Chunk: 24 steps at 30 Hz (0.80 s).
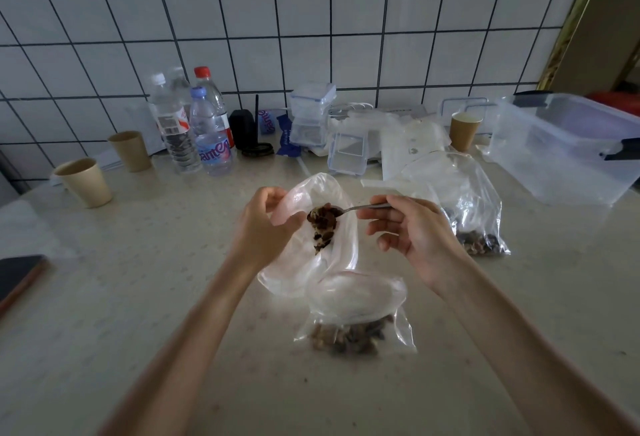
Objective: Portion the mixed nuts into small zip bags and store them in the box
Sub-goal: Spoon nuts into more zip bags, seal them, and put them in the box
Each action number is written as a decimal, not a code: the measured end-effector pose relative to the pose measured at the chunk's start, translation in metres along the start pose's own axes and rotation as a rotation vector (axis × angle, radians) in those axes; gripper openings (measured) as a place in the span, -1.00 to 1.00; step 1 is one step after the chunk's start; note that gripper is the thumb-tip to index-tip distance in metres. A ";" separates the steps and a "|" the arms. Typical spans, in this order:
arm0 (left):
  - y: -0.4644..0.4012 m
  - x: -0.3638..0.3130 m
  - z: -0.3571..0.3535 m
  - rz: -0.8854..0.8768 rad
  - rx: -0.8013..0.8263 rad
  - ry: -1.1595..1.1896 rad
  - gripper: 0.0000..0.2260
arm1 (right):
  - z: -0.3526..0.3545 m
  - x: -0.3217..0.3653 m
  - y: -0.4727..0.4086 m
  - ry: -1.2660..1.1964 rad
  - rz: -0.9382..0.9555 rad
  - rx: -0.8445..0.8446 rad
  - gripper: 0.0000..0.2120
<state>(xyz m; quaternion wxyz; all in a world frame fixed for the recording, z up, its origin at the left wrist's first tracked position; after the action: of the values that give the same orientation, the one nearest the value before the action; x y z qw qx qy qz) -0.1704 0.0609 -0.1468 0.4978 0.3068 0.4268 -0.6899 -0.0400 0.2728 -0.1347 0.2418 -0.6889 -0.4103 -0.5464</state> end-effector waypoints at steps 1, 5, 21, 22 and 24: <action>0.003 -0.004 0.004 -0.033 -0.007 -0.028 -0.52 | 0.001 0.004 0.003 -0.005 0.012 0.010 -0.74; 0.027 -0.020 0.027 -0.196 -0.132 -0.127 -0.69 | 0.011 0.014 0.020 -0.014 0.050 0.031 -0.74; 0.117 -0.028 0.020 -0.068 0.174 -0.010 -0.81 | 0.039 0.009 0.094 0.414 0.326 0.294 -0.72; 0.118 -0.031 0.020 -0.077 0.161 0.020 -0.82 | 0.036 0.010 0.099 0.486 0.381 0.330 -0.74; 0.119 -0.034 0.022 -0.094 0.146 0.059 -0.82 | 0.033 0.012 0.109 0.636 0.490 0.400 -0.76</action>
<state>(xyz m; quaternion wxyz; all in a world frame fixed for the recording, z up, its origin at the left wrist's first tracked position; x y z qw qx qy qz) -0.0470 0.0395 -0.1419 0.4284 0.3423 0.4039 -0.7322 0.0698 0.2429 -0.1207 0.6066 -0.5032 -0.2380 -0.5676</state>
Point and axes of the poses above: each hand's wrist, its own y-axis away from the middle knuckle, its own z-axis out of the back of the hand, x = y × z, the point moved 5 cm from there along -y, towards the middle knuckle, and after that the axes turned 9 degrees about -x, right-handed, at the moved point
